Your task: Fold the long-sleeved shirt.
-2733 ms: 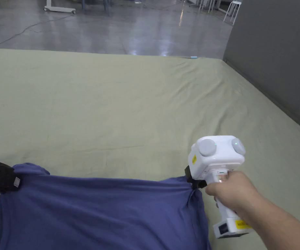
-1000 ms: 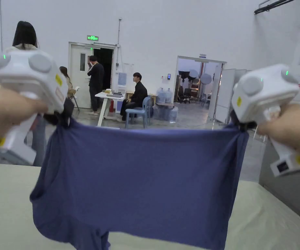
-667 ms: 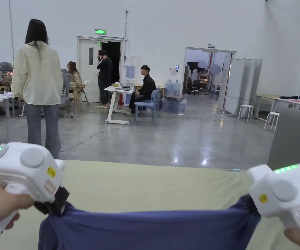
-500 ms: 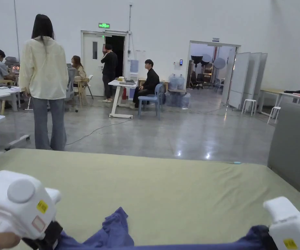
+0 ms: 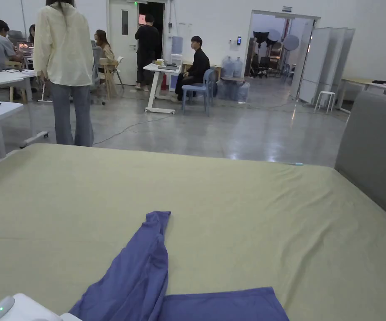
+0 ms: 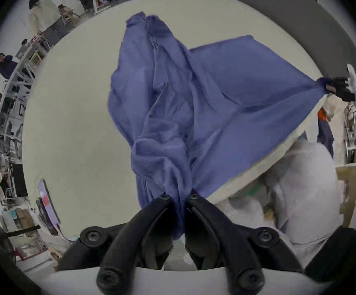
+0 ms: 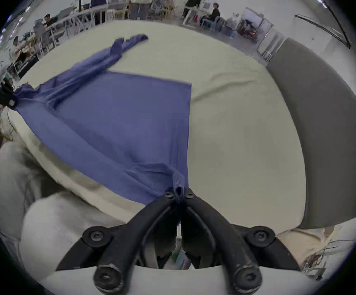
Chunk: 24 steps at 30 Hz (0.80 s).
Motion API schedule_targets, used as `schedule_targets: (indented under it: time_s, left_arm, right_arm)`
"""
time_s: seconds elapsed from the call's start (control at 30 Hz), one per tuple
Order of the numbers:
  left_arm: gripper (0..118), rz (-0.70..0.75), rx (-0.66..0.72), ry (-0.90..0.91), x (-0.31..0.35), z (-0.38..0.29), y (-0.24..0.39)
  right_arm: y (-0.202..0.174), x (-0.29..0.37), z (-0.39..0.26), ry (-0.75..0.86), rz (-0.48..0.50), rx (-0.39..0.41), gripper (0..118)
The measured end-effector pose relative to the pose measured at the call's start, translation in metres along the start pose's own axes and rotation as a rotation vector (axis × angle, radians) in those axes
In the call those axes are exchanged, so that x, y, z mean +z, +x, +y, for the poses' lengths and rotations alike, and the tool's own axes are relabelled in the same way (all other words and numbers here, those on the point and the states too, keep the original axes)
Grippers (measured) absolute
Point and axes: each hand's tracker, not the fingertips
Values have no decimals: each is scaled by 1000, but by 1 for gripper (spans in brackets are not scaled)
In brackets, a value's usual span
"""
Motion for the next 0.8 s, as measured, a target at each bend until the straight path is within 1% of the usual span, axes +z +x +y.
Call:
schedule_targets:
  time_s: [0.1, 0.17, 0.23, 0.3, 0.37, 0.43, 0.5, 0.53, 0.57, 0.6, 0.63, 0.67, 0.7, 0.73, 0.8]
  left_arm:
    - [1, 3, -24, -20, -28, -17, 11]
    - [1, 5, -15, -31, -49, -23, 14]
    - [1, 12, 11, -49, -69, -31, 14]
    - [1, -5, 47, -49, -84, -36, 11]
    - [1, -7, 65, -36, -97, -42, 9]
    - [1, -29, 117, -11, -94, -44, 5]
    - [1, -50, 163, -10, -91, -47, 1]
    - [4, -59, 203, -4, -90, -48, -1]
    - [20, -72, 249, 1, -85, -49, -3]
    - [50, -95, 305, 47, -73, -49, -9]
    - [87, -109, 350, 122, -53, -53, -13]
    - [115, -120, 364, 201, -35, -57, -15]
    - [118, -126, 393, 304, -9, -66, -17]
    - [118, -143, 429, 413, 17, -75, -21]
    - [118, -209, 492, 525, 42, -87, -24]
  right_arm:
    - [-12, -23, -19, -57, 15, -25, 0]
    - [-15, -44, -32, -112, 19, -46, 0]
    - [-24, -61, -40, -147, 19, -43, 0]
    - [-23, -76, -49, -164, 24, -50, 0]
    - [-23, -77, -49, -134, 8, -62, 0]
    - [-12, -85, -48, -156, 32, -127, 0]
    - [-7, -91, -47, -167, 53, -157, 1]
    - [-4, -93, -46, -170, 64, -172, 3]
    - [-6, -88, -45, -179, 73, -186, 6]
    - [-1, -83, -42, -207, 93, -198, 14]
    - [7, -75, -36, -214, 100, -205, 36]
    - [14, -62, -33, -190, 114, -215, 78]
    - [15, -34, -25, -146, 110, -242, 97]
    - [19, -15, -18, -90, 94, -239, 100]
    - [21, 19, -2, 28, 94, -247, 100]
